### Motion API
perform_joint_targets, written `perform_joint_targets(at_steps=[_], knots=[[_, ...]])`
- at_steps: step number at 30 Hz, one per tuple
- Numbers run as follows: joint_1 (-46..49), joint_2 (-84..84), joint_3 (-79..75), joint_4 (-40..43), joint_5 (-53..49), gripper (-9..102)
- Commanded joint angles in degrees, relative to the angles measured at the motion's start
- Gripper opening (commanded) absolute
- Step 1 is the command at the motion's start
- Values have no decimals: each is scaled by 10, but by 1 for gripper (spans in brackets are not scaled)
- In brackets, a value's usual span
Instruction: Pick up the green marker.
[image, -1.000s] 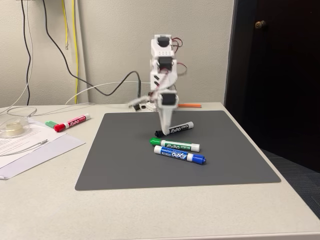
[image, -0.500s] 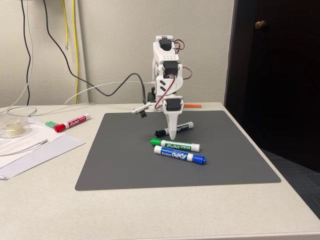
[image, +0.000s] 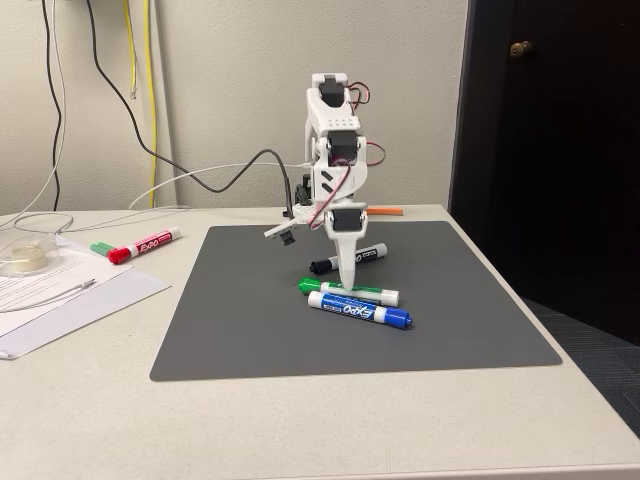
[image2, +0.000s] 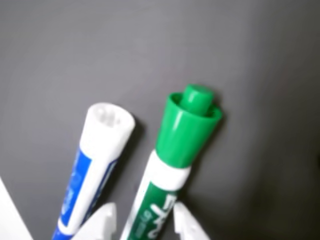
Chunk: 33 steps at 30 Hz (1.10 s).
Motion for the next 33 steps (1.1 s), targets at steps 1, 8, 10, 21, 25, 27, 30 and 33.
perform_joint_targets(at_steps=[1, 8, 10, 21, 25, 27, 30, 33], knots=[[-4, -1, -27, 4, 2, 19], [-9, -37, -53, 31, 3, 21], [-10, -40, -54, 35, 3, 21], [-13, -47, -54, 39, -6, 9], [-13, -47, -54, 40, -11, 7], [-13, -47, -54, 40, -13, 6], [-12, -46, -54, 40, -14, 5], [-11, -43, -54, 38, -14, 2]])
